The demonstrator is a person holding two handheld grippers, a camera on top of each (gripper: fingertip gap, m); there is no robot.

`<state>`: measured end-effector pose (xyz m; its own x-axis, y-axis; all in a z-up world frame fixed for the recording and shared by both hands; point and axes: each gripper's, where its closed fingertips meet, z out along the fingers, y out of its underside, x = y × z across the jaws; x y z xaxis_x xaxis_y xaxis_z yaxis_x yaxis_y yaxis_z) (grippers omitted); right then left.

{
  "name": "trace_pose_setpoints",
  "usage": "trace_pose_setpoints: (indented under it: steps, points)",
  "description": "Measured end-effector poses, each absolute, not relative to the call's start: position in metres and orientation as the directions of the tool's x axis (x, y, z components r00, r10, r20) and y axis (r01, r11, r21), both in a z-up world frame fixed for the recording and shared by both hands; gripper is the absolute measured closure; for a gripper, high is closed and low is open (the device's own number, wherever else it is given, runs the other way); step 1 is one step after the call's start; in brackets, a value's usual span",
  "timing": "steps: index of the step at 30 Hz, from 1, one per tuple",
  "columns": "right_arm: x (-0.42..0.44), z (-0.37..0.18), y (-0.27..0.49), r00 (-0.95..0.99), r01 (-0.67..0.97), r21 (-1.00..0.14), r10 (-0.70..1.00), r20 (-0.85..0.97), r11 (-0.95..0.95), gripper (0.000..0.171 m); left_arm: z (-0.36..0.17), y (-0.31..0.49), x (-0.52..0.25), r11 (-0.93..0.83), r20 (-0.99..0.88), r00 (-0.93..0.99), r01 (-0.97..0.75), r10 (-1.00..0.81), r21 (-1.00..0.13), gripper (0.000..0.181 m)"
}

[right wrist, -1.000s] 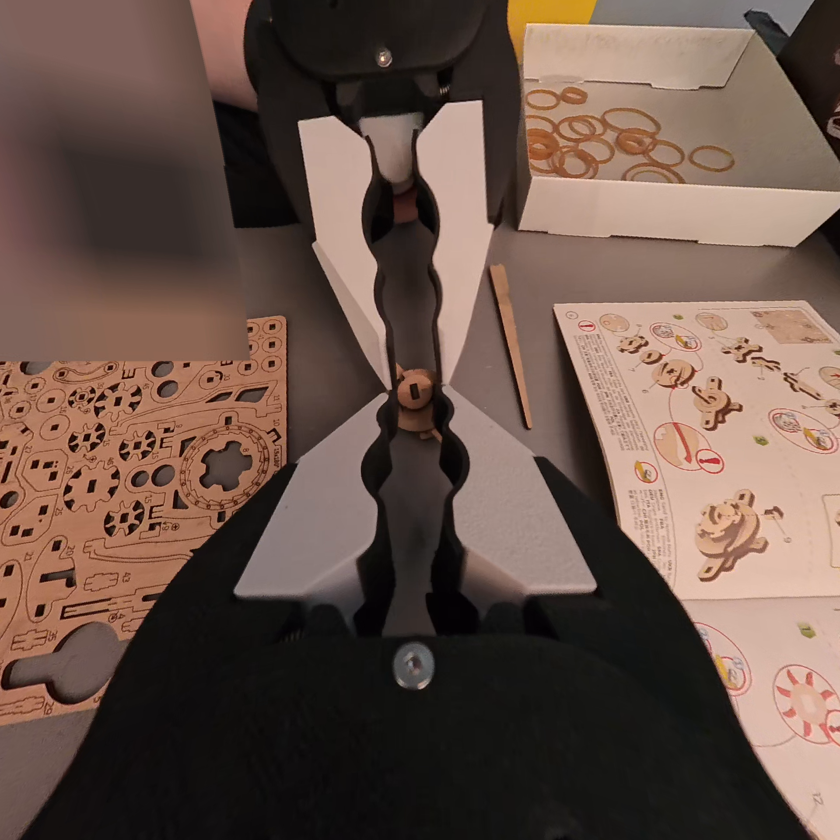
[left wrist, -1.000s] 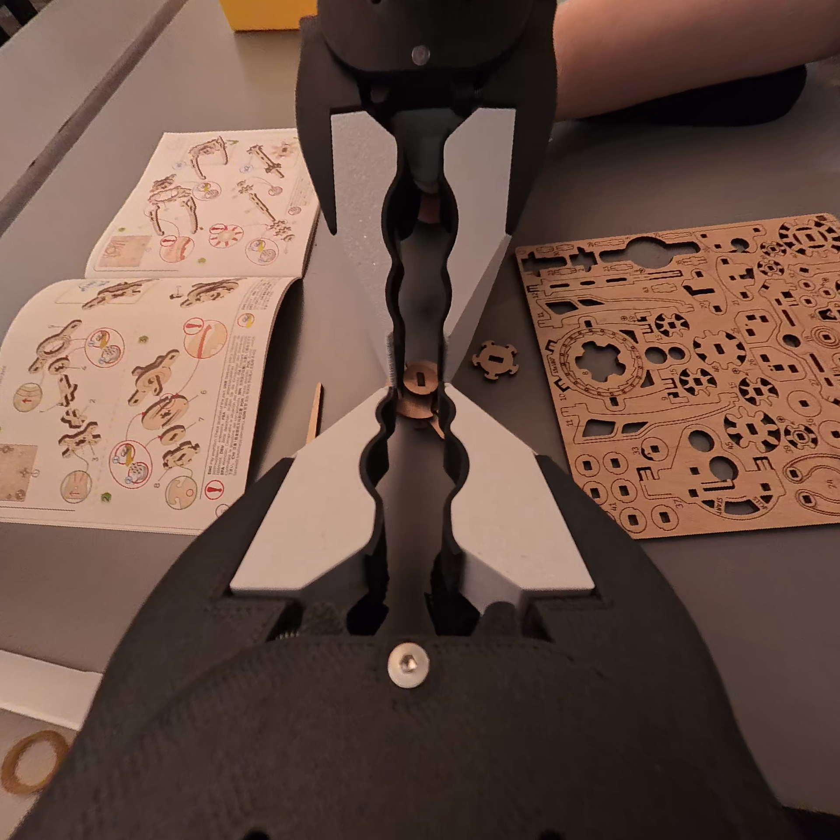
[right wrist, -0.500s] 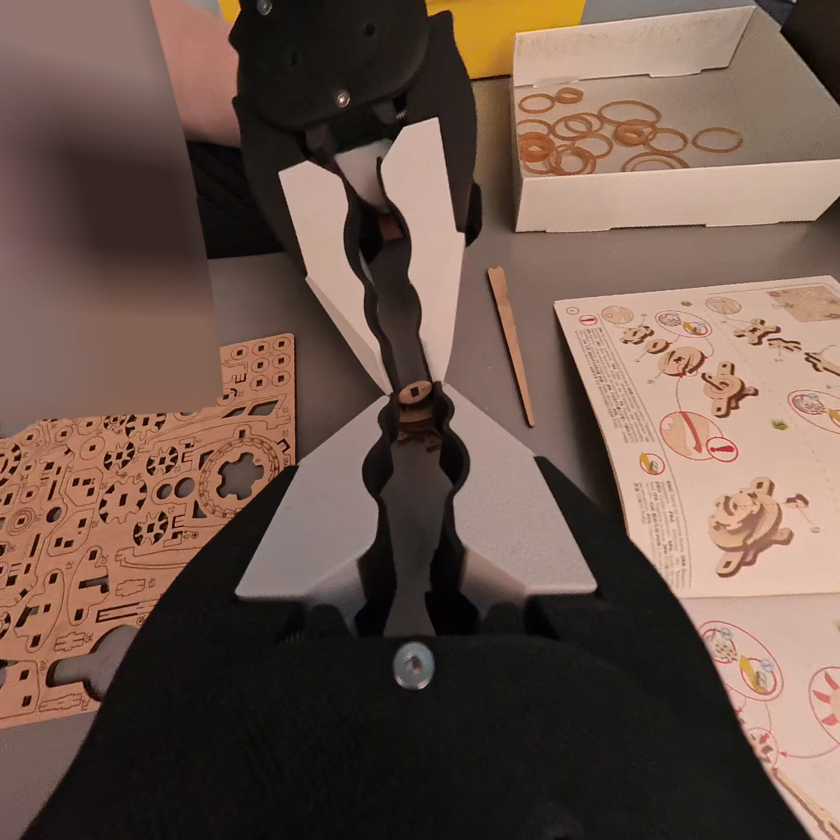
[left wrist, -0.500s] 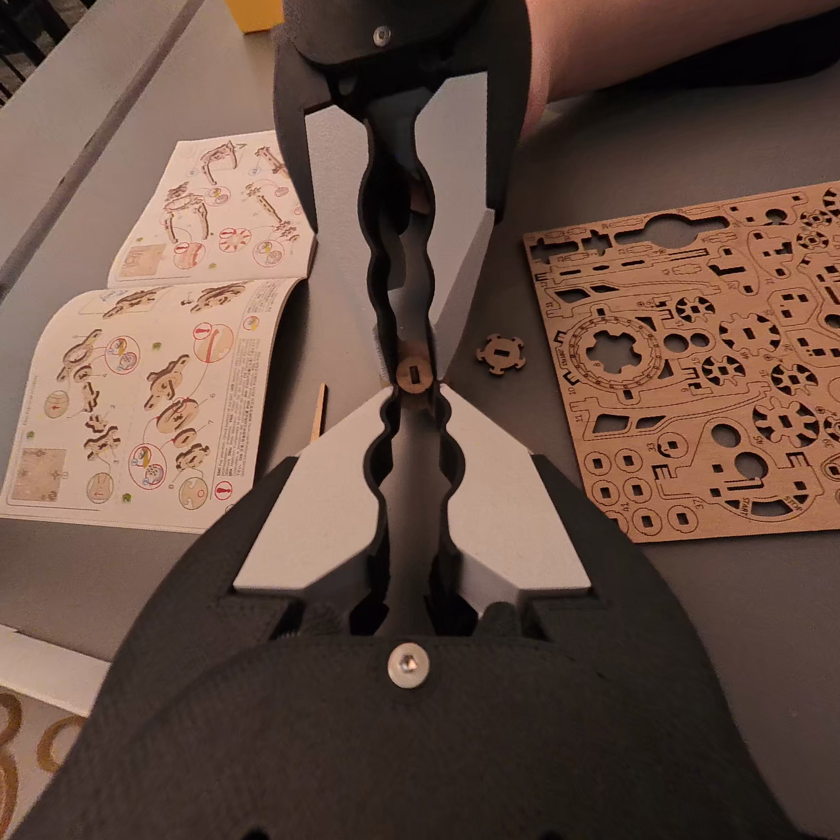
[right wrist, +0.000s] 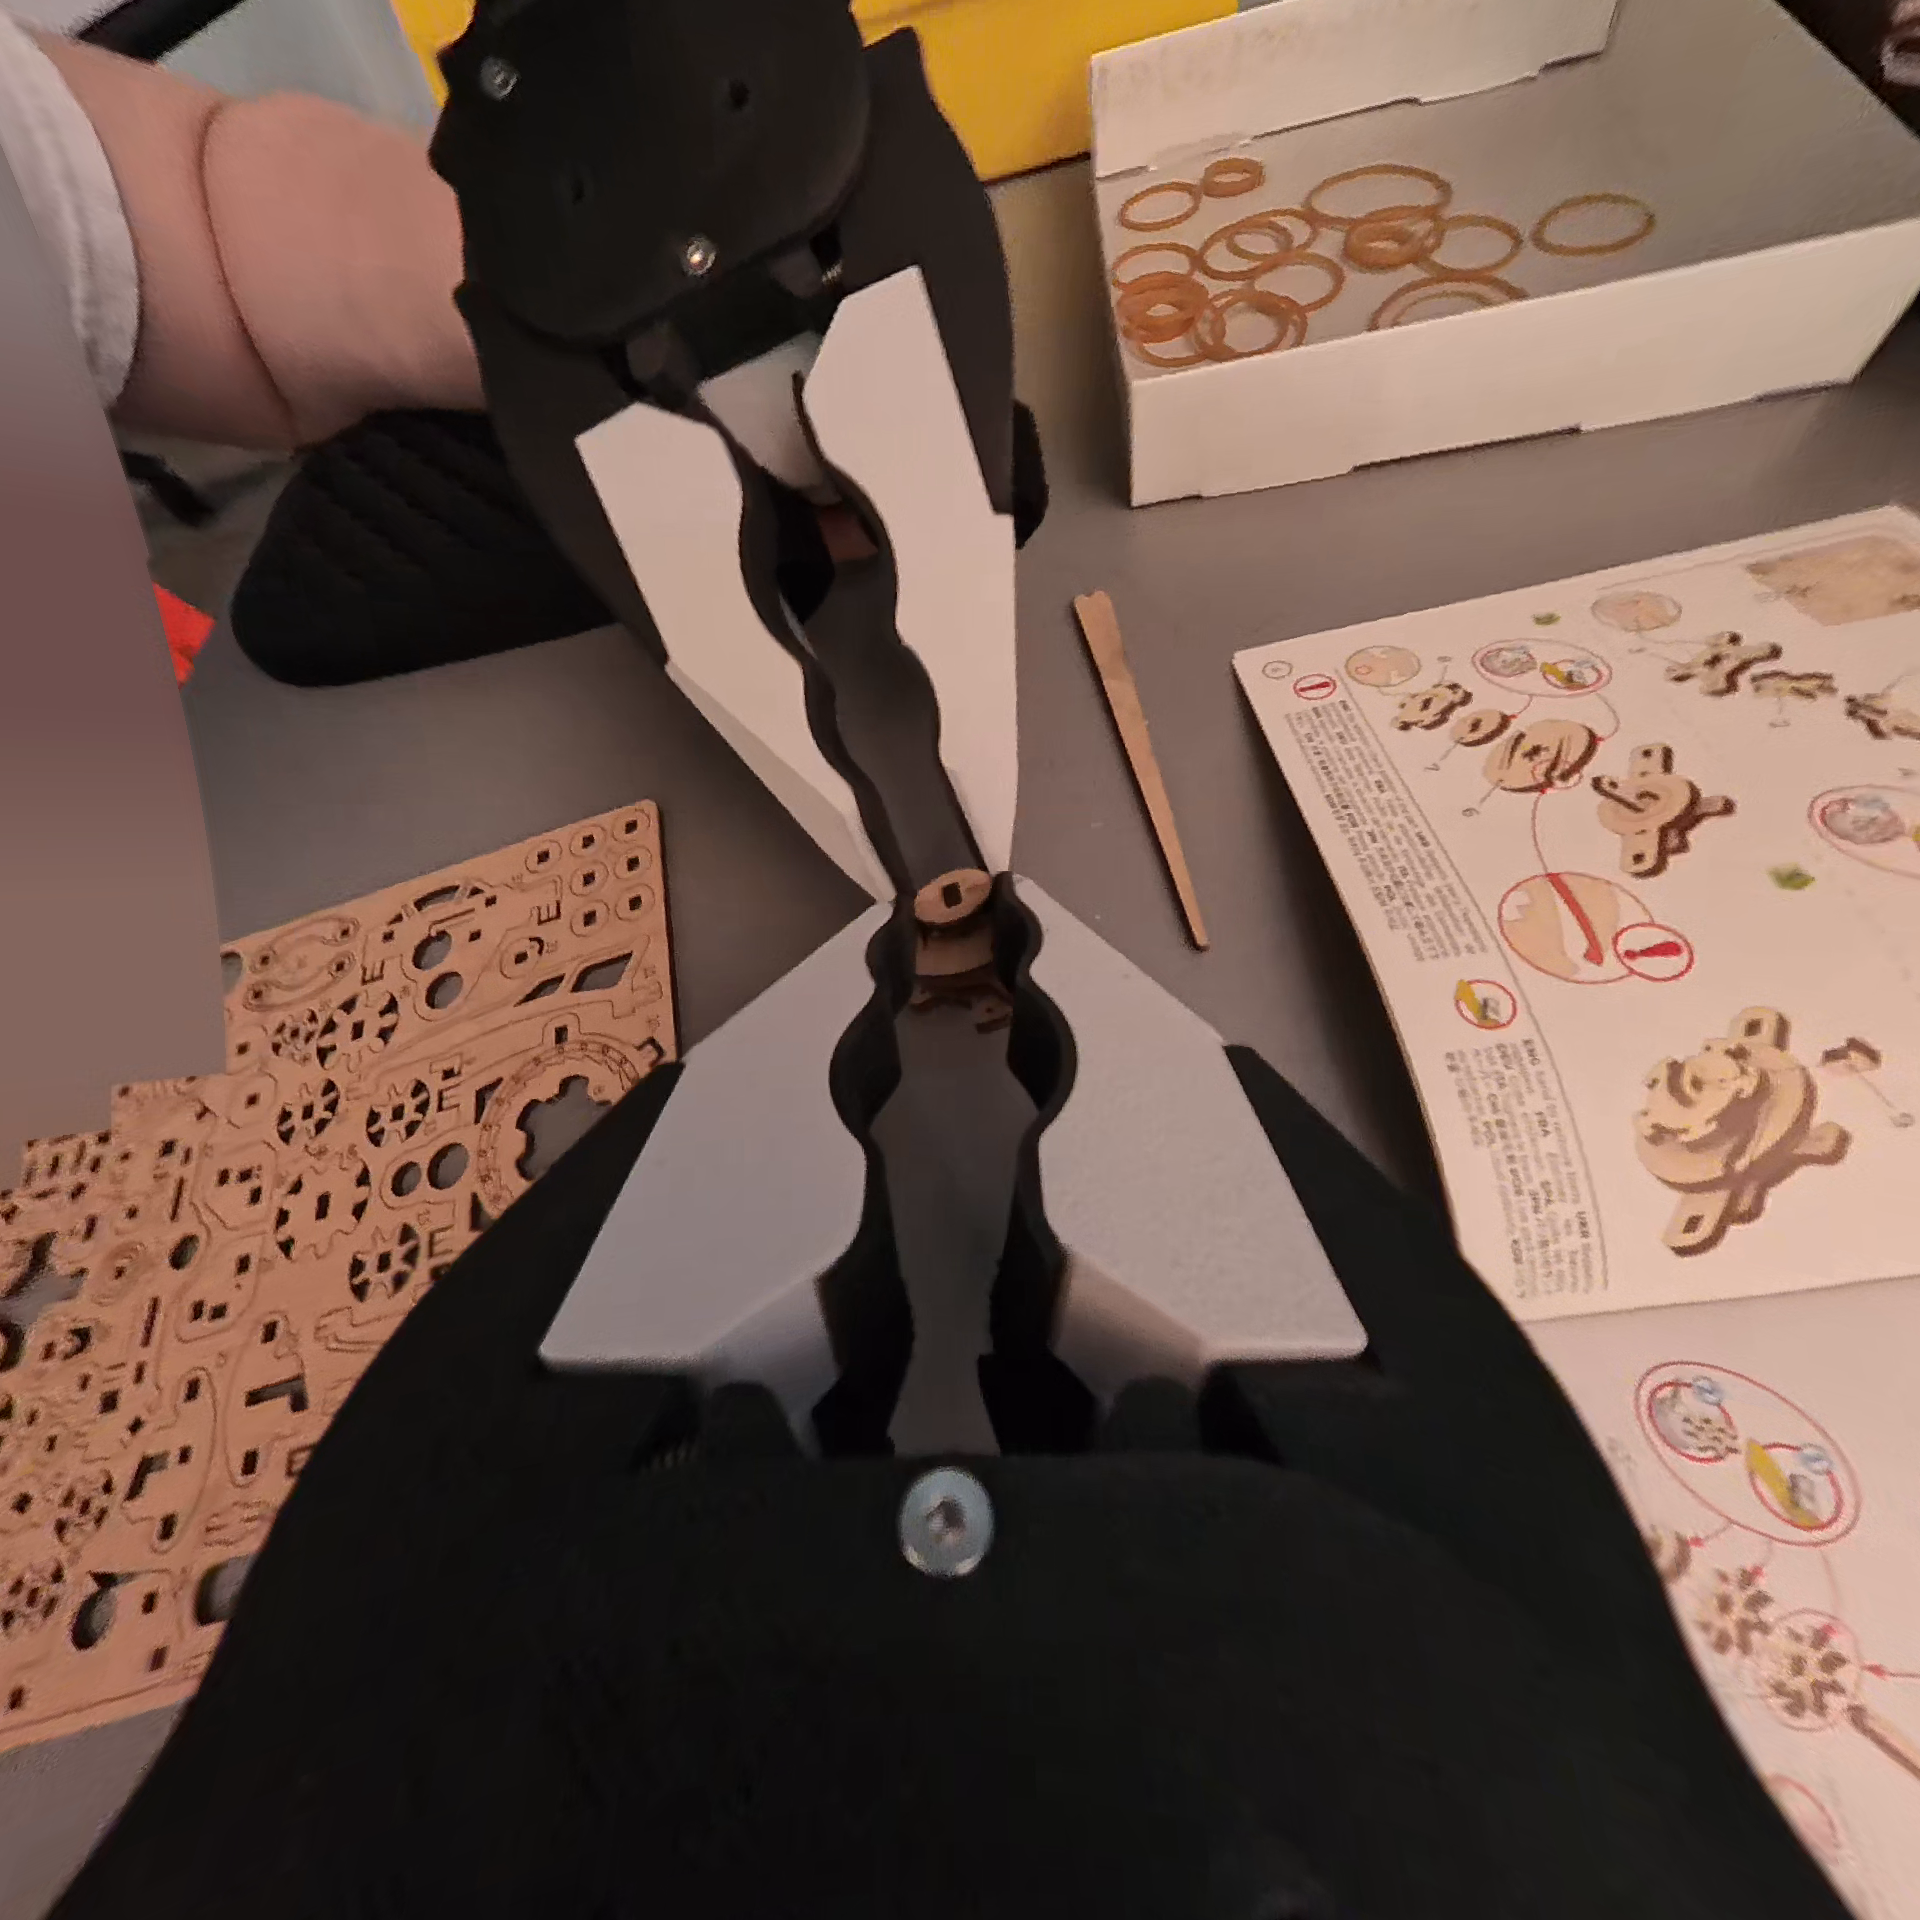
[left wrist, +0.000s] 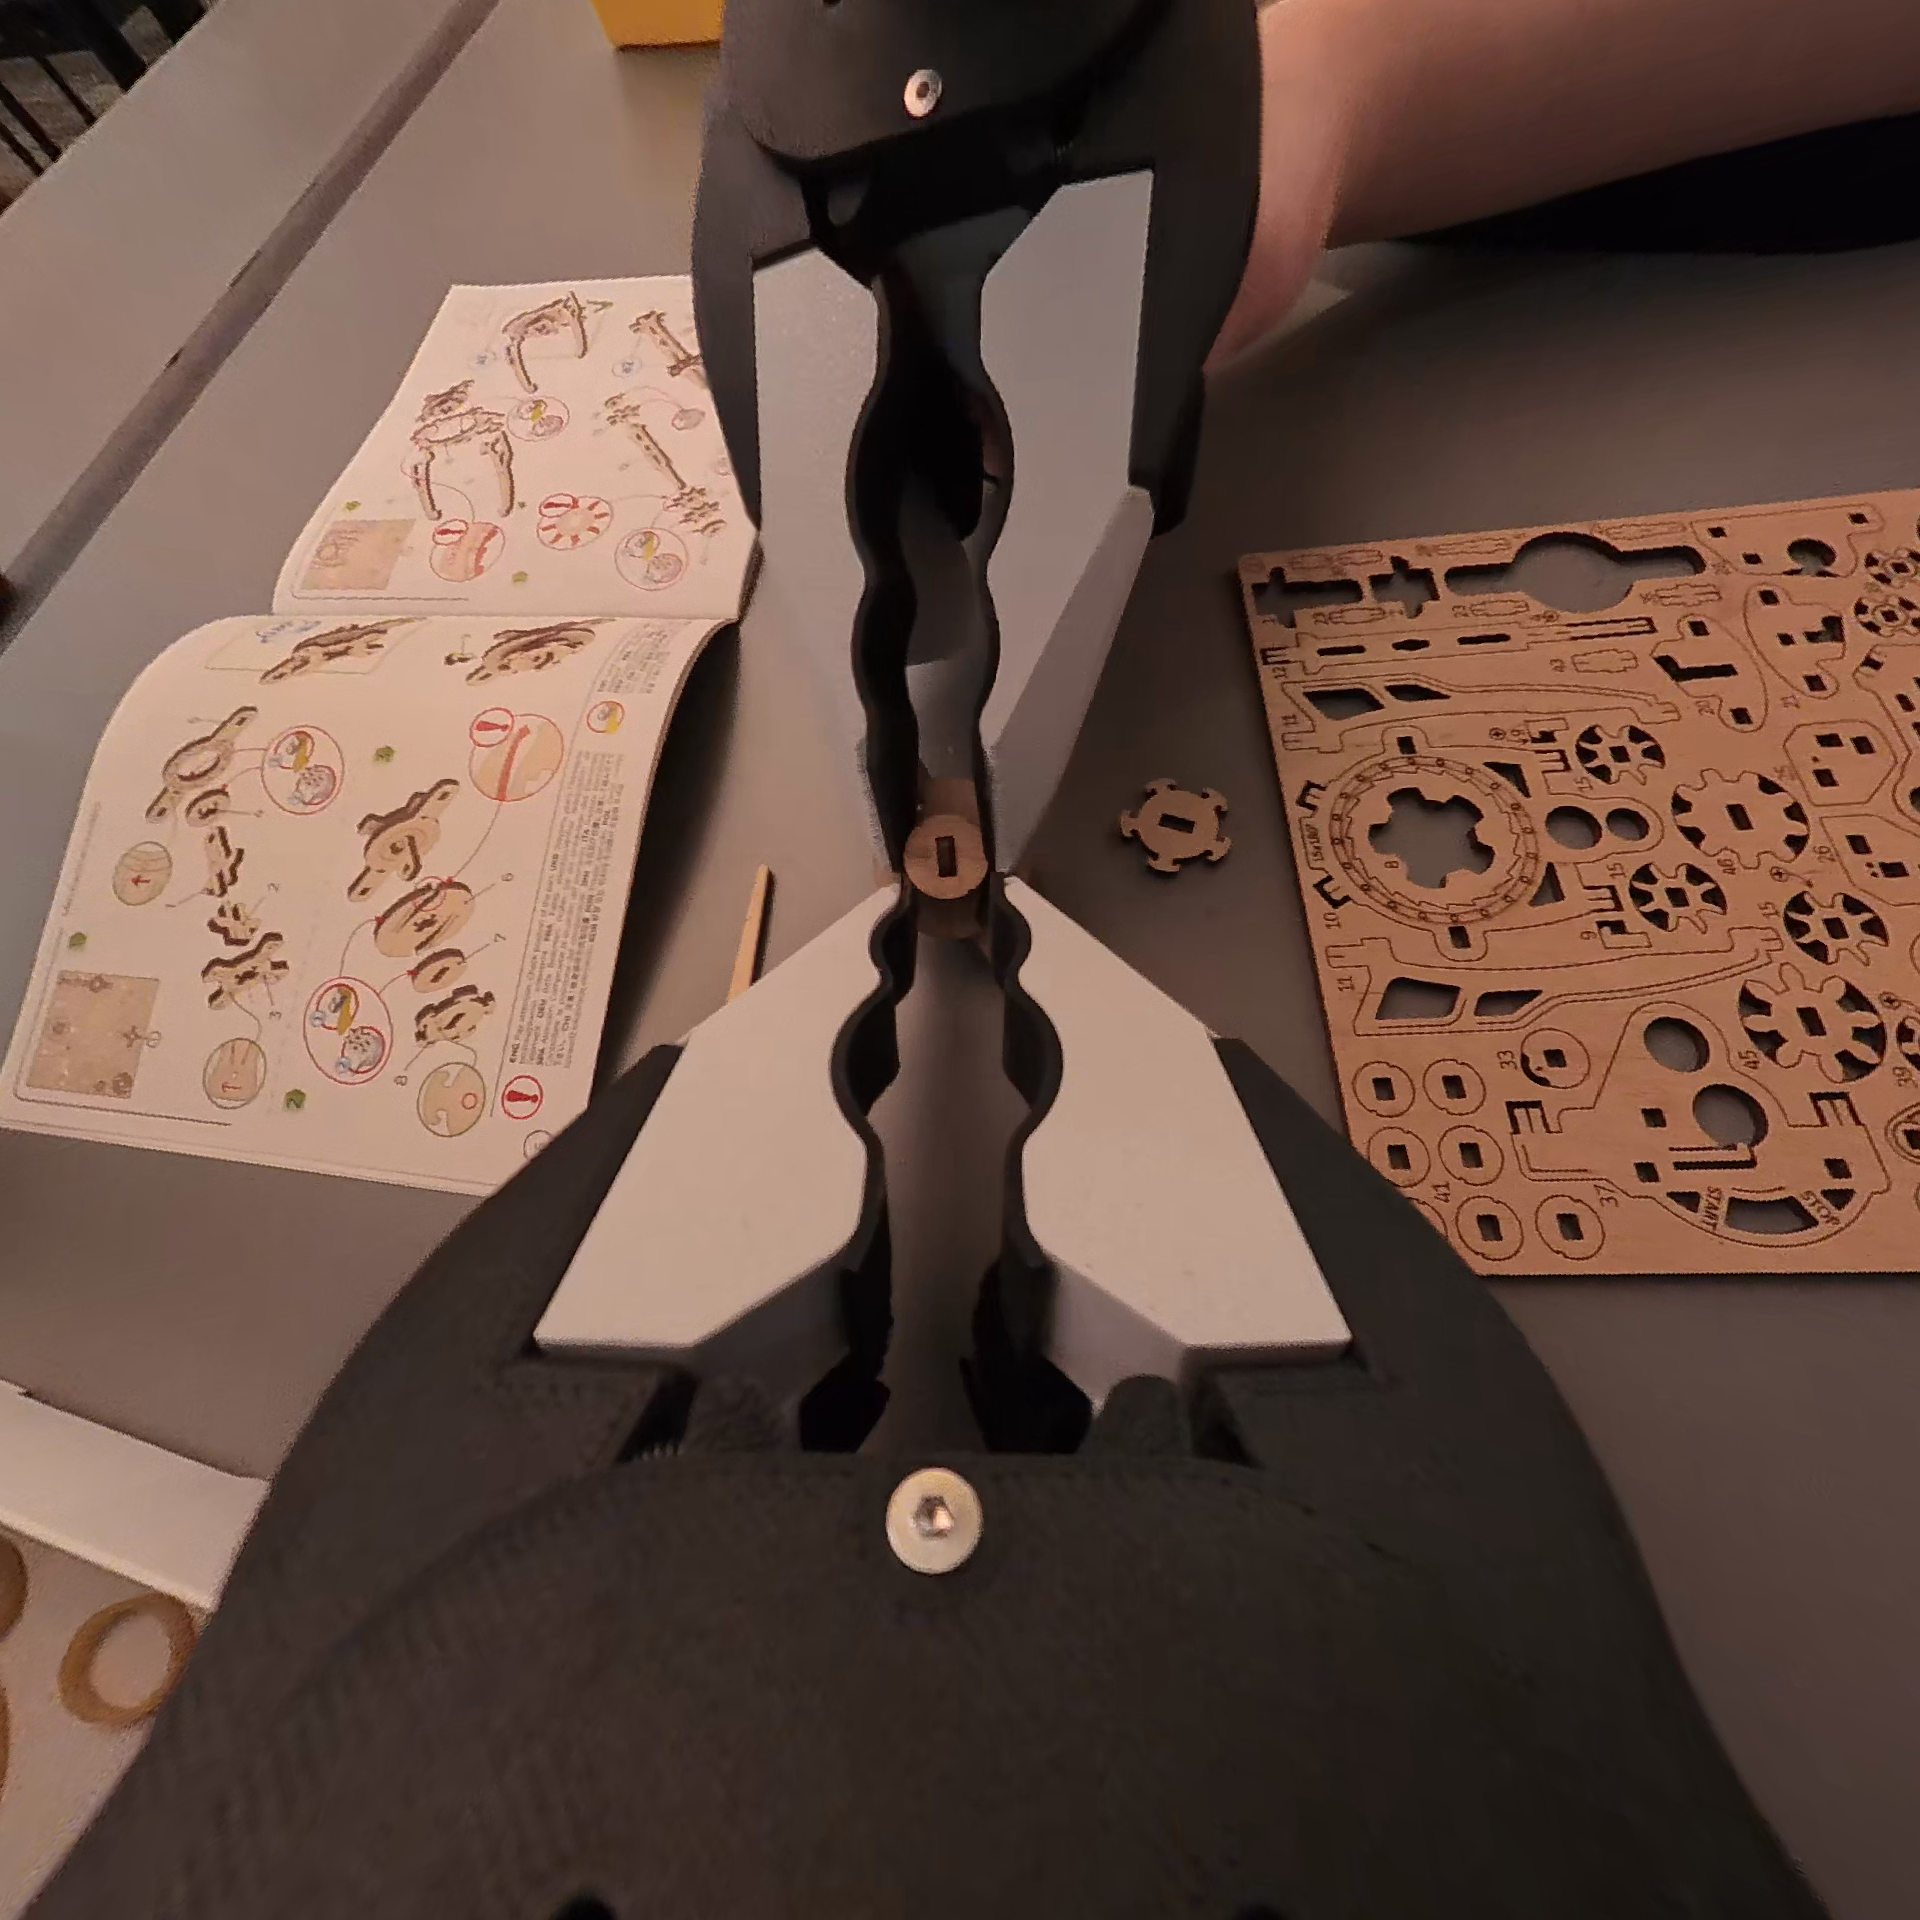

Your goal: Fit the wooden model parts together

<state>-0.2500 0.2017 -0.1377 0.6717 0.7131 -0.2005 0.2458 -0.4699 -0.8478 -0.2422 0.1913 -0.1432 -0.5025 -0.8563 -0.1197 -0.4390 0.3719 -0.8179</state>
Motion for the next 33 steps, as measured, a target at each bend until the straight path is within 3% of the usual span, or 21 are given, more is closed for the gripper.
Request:
trace_pose_setpoints:
  steps: [10, 22, 27, 33]
  points:
    - [-0.246, -0.138, 0.207, 0.653, 0.023, -0.755, 0.582, -0.485, -0.655, 0.158, -0.141, 0.196, -0.240, 0.355, -0.121, -0.475, -0.442, -0.871, -0.824, 0.170]
    - [-0.246, -0.139, 0.206, 0.599, -0.059, -0.685, 0.524, -0.606, -0.726, 0.158, -0.141, 0.195, -0.241, 0.384, -0.154, -0.483, -0.424, -0.862, -0.820, 0.170]
    - [-0.251, -0.140, 0.193, 0.614, 0.154, -0.791, 0.684, -0.393, -0.593, 0.157, -0.143, 0.186, -0.244, 0.382, -0.117, -0.527, -0.428, -0.842, -0.819, 0.166]
    - [-0.254, -0.141, 0.188, 0.611, 0.271, -0.829, 0.753, -0.245, -0.489, 0.156, -0.144, 0.182, -0.246, 0.413, -0.137, -0.554, -0.412, -0.821, -0.812, 0.167]
